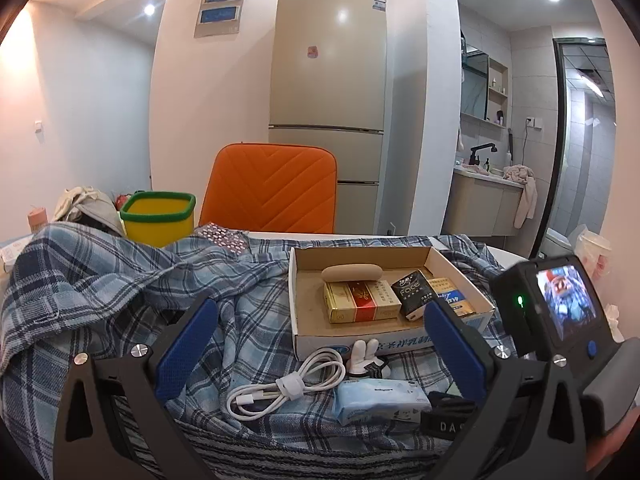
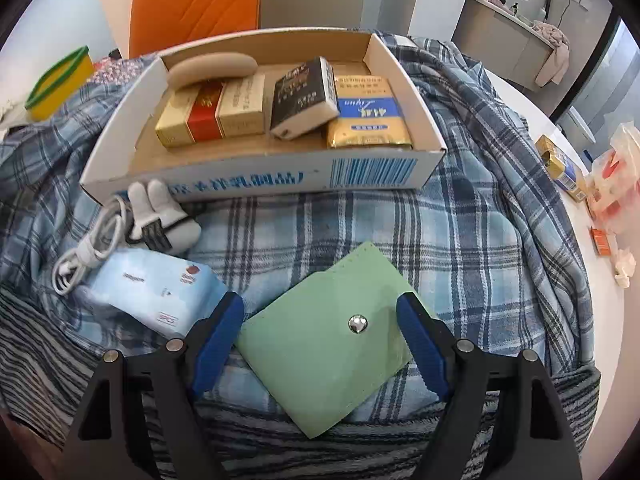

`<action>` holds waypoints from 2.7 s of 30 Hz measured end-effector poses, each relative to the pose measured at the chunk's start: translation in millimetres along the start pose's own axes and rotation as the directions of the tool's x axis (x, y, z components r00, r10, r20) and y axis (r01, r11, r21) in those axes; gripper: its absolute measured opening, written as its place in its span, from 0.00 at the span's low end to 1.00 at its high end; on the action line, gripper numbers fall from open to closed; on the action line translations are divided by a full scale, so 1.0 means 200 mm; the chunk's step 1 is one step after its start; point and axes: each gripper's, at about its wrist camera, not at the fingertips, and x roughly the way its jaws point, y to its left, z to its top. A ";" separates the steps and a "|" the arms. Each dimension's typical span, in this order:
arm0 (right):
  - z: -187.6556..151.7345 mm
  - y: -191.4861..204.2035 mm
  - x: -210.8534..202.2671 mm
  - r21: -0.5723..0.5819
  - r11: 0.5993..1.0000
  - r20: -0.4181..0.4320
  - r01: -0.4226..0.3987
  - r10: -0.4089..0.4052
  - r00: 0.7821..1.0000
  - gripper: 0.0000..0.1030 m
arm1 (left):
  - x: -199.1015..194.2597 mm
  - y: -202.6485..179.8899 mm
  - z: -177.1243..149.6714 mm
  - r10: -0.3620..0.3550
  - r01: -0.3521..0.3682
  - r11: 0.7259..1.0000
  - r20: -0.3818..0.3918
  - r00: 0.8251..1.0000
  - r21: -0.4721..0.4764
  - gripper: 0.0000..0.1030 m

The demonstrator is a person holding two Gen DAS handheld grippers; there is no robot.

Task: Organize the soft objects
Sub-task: 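Move the right gripper down to the mint-green snap pouch, then grasp the mint-green pouch with the right gripper and lift it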

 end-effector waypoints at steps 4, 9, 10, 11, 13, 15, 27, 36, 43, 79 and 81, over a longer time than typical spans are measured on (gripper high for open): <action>-0.04 -0.02 -0.03 -0.030 0.999 0.002 0.017 -0.017 1.000 0.79 | 0.00 -0.01 -0.01 -0.001 0.001 1.000 -0.004 1.000 0.005 1.00; -0.06 -0.07 -0.10 -0.022 1.000 0.017 -0.018 0.018 1.000 0.79 | -0.01 -0.01 -0.01 -0.001 0.001 1.000 0.000 1.000 0.009 1.00; -0.07 -0.07 -0.11 -0.008 1.000 0.016 -0.026 0.027 1.000 0.79 | -0.01 -0.01 -0.01 0.000 0.000 1.000 -0.001 1.000 0.008 1.00; -0.07 -0.08 -0.13 0.008 0.999 0.011 -0.039 0.038 0.999 0.79 | -0.01 -0.01 -0.01 0.000 0.000 1.000 -0.003 1.000 0.007 1.00; -0.08 -0.09 -0.15 0.026 0.998 0.008 -0.049 0.049 0.999 0.79 | -0.01 -0.01 -0.01 -0.001 0.001 1.000 -0.004 1.000 0.005 1.00; -0.09 -0.09 -0.16 0.030 0.998 0.006 -0.055 0.055 0.998 0.80 | -0.01 -0.01 -0.01 0.000 0.000 1.000 -0.002 1.000 0.006 1.00; -0.22 -0.10 -0.20 0.036 0.985 -0.068 -0.170 0.172 0.983 0.83 | -0.02 -0.01 -0.01 -0.002 0.002 1.000 0.005 1.000 0.009 1.00; -0.19 -0.10 -0.17 0.017 0.964 -0.066 -0.266 0.267 0.961 0.83 | -0.03 -0.01 0.00 -0.002 0.002 1.000 0.004 1.000 0.010 1.00; -0.18 -0.11 -0.11 0.060 0.959 -0.076 -0.278 0.282 0.956 0.77 | -0.03 -0.02 0.00 -0.003 0.003 1.000 0.001 1.000 0.017 1.00; -0.21 -0.01 -0.11 -0.148 0.987 -0.028 -0.062 0.059 0.998 0.69 | -0.01 -0.01 0.00 -0.004 0.004 1.000 -0.021 1.000 0.001 1.00; -0.21 -0.04 -0.11 -0.110 0.990 -0.023 -0.088 0.086 0.996 0.69 | -0.02 -0.01 0.00 -0.005 0.005 1.000 -0.022 1.000 -0.001 1.00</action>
